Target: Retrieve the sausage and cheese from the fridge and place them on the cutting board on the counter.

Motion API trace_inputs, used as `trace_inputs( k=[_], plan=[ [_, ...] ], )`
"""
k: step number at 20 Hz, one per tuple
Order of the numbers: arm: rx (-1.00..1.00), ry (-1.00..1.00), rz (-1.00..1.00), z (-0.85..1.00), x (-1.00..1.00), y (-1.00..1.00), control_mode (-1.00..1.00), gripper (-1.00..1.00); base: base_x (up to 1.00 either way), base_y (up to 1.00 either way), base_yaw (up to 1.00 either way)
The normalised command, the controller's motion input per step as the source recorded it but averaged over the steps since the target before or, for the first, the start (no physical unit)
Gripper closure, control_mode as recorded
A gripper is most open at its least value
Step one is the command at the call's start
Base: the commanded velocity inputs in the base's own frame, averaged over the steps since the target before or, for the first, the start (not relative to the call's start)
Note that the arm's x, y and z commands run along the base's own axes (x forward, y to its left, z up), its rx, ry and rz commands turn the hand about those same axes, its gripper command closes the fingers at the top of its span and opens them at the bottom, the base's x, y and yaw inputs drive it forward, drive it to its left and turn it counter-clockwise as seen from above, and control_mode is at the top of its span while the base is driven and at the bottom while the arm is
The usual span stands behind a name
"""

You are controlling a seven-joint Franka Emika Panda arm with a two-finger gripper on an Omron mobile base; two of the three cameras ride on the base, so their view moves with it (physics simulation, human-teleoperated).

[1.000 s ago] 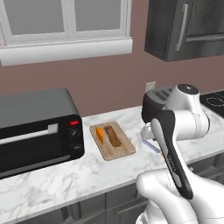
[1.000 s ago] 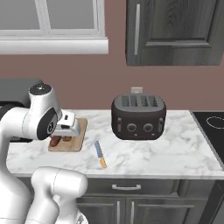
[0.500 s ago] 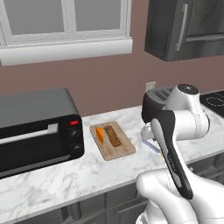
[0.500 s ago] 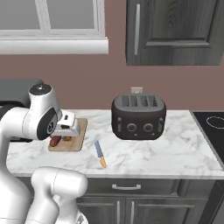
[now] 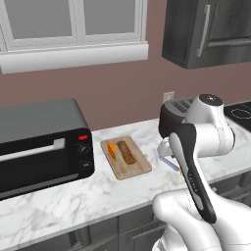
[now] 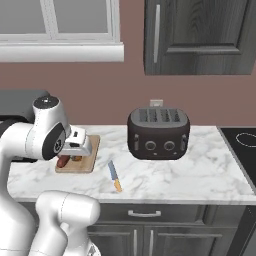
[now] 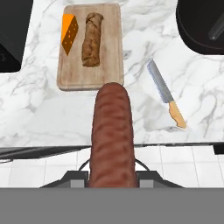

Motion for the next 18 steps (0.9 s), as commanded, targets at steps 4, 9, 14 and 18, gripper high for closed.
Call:
trace_inputs(
  k=[4,9,14,18],
  plan=[
    [0.00,0.00,0.00,0.00,0.00,0.00,-1.00,1.00,0.00,0.00,0.00],
    [0.00,0.00,0.00,-0.01,0.08,0.02,-1.00,1.00,0.00,0.00,0.00],
    [-0.05,0.00,-0.10,-0.14,0.88,0.42,-1.00,1.00,0.00,0.00,0.00],
    [0.00,0.01,-0.06,-0.22,1.00,0.36,-1.00,1.00,0.00,0.00,0.00]
  ],
)
